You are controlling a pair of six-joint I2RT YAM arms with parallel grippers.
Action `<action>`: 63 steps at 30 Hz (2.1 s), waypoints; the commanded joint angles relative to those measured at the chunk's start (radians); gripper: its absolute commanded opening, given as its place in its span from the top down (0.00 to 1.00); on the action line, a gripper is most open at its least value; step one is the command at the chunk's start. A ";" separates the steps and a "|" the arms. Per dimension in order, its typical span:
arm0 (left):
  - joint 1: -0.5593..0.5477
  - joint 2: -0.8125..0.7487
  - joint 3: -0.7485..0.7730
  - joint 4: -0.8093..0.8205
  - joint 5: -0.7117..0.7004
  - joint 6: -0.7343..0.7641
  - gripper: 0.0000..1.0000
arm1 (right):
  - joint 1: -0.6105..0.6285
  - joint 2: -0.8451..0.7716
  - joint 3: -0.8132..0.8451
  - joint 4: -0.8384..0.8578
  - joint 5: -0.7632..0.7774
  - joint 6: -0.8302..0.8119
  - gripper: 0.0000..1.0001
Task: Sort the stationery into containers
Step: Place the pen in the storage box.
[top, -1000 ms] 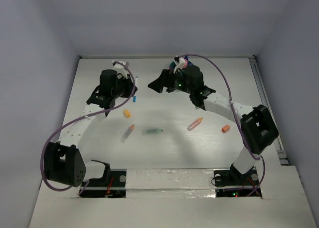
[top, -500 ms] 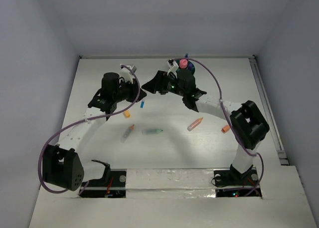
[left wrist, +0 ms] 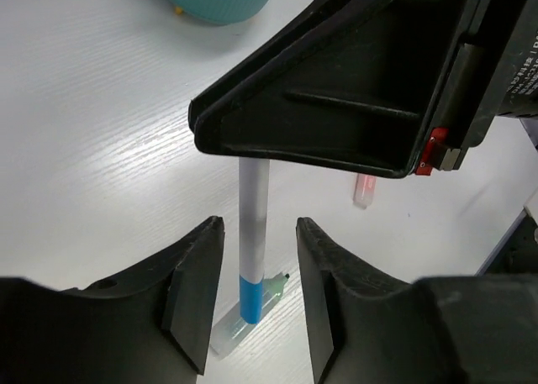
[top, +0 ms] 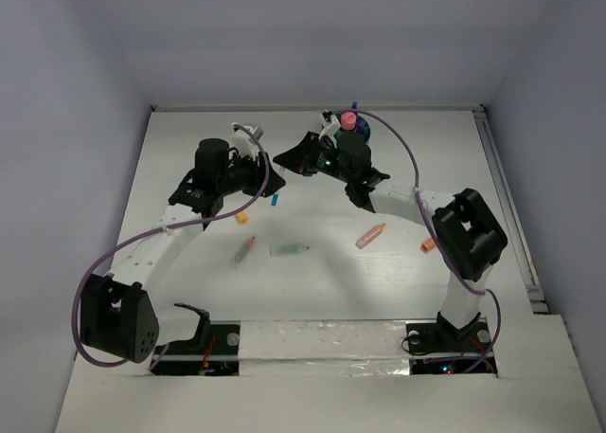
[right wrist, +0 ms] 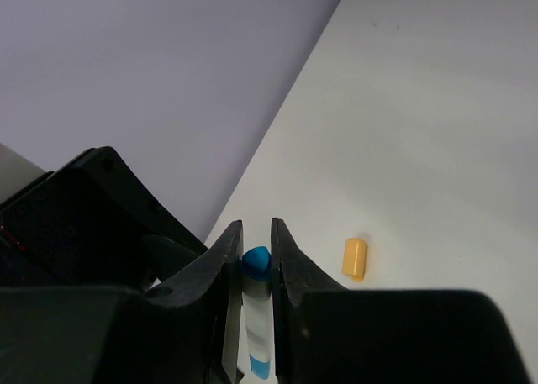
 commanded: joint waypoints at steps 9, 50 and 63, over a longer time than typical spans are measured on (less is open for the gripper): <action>-0.003 -0.092 0.006 0.029 -0.013 0.011 0.41 | -0.072 -0.071 0.058 -0.084 0.263 -0.214 1.00; -0.003 -0.198 0.030 -0.054 -0.111 -0.020 0.39 | -0.198 0.149 0.143 0.126 0.394 -0.929 1.00; -0.003 -0.204 0.025 -0.052 -0.113 -0.018 0.39 | -0.198 0.115 0.068 0.088 0.420 -0.915 0.47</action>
